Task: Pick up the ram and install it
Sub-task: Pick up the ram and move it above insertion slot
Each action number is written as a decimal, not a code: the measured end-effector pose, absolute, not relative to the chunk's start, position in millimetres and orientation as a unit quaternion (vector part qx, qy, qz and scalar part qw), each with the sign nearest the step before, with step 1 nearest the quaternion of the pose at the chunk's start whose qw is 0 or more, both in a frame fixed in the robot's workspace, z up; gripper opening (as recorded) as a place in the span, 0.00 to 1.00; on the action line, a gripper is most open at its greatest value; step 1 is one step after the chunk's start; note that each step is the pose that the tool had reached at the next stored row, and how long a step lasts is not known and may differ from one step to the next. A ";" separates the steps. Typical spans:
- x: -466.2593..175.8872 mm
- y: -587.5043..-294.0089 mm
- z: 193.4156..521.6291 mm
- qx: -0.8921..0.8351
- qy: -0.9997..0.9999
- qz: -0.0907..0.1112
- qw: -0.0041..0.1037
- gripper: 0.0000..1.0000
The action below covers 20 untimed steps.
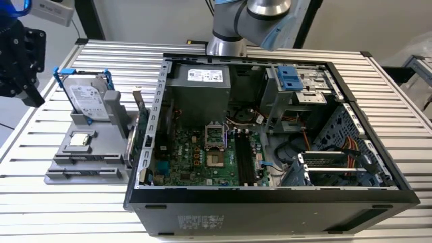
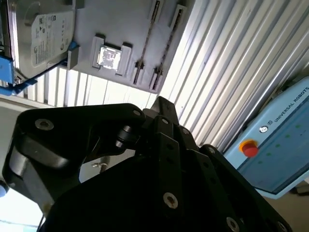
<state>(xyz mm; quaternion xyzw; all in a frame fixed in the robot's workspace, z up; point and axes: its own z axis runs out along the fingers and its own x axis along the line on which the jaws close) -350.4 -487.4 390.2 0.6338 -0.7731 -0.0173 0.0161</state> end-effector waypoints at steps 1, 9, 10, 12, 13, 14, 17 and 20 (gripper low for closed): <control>-350.4 -487.4 390.2 0.640 -0.768 -0.017 0.016 0.00; -350.4 -487.4 389.7 0.695 -0.719 -0.014 0.015 0.00; -350.4 -487.4 389.7 0.701 -0.713 -0.013 0.015 0.00; -350.4 -487.4 389.7 0.712 -0.702 -0.013 0.013 0.00; -350.4 -487.4 389.6 0.716 -0.698 -0.014 0.010 0.00; -350.4 -487.4 389.6 0.719 -0.695 -0.016 0.008 0.00; -350.4 -487.4 389.6 0.726 -0.687 -0.023 0.000 0.00; -350.2 -487.4 389.7 0.729 -0.684 -0.030 -0.007 0.00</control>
